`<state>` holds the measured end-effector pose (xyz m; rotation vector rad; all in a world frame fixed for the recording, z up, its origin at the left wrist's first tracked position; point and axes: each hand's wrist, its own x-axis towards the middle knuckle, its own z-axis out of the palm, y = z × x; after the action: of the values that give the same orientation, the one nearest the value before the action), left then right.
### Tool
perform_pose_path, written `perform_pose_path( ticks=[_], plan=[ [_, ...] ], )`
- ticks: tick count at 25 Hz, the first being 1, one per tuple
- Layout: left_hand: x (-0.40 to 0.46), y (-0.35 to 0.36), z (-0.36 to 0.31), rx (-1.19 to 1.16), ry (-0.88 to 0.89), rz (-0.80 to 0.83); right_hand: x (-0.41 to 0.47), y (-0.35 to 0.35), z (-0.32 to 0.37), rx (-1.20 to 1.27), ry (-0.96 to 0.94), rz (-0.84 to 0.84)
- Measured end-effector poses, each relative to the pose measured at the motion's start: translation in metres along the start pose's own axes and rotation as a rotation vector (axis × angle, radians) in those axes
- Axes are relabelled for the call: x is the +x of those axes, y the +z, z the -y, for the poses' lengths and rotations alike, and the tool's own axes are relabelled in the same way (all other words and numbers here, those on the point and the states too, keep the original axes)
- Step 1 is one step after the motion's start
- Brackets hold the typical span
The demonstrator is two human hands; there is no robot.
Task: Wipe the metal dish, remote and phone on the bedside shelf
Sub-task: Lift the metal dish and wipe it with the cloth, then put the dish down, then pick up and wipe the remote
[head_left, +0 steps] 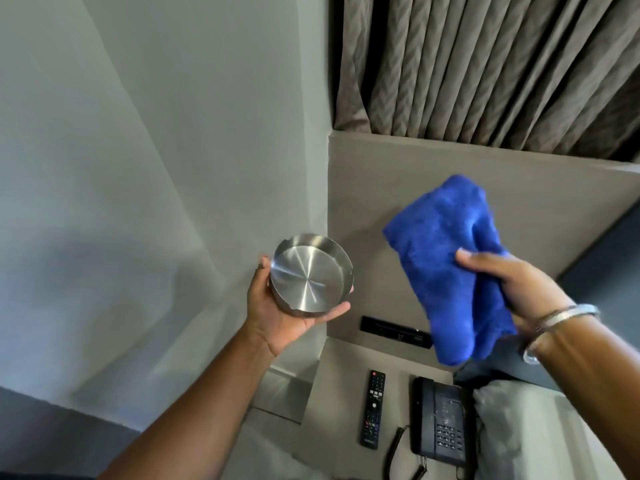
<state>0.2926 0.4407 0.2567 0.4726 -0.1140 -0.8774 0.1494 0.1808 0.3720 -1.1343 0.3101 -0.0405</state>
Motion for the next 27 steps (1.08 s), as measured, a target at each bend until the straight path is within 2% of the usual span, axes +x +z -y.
perform_pose_path(
  ticks=[3, 5, 10, 15, 19, 23, 27],
  plan=[
    [0.01, -0.037, 0.021, 0.08, 0.031, -0.181, 0.01, -0.026, -0.057, 0.037, 0.045, -0.113],
    [0.017, -0.067, 0.037, 0.13, 0.04, -0.404, 0.016, -0.04, -0.099, 0.124, 0.093, -0.154],
    [0.032, -0.167, 0.108, 0.346, -0.078, -0.849, 0.033, -0.09, -0.228, 0.295, 0.385, -0.43],
    [0.042, -0.289, 0.201, 0.523, -0.192, -1.024, 0.032, -0.156, -0.34, 0.535, 0.503, -0.575],
    [0.051, -0.379, 0.266, 0.652, -0.236, -1.129, 0.029, -0.208, -0.401, 0.524, 0.572, -0.612],
    [0.064, -0.421, 0.284, 0.766, -0.171, -1.227, 0.032, -0.225, -0.424, 0.547, 0.591, -0.542],
    [0.074, -0.447, 0.294, 1.037, -0.131, -1.215, 0.038, -0.239, -0.432, 0.596, 0.61, -0.507]
  ],
)
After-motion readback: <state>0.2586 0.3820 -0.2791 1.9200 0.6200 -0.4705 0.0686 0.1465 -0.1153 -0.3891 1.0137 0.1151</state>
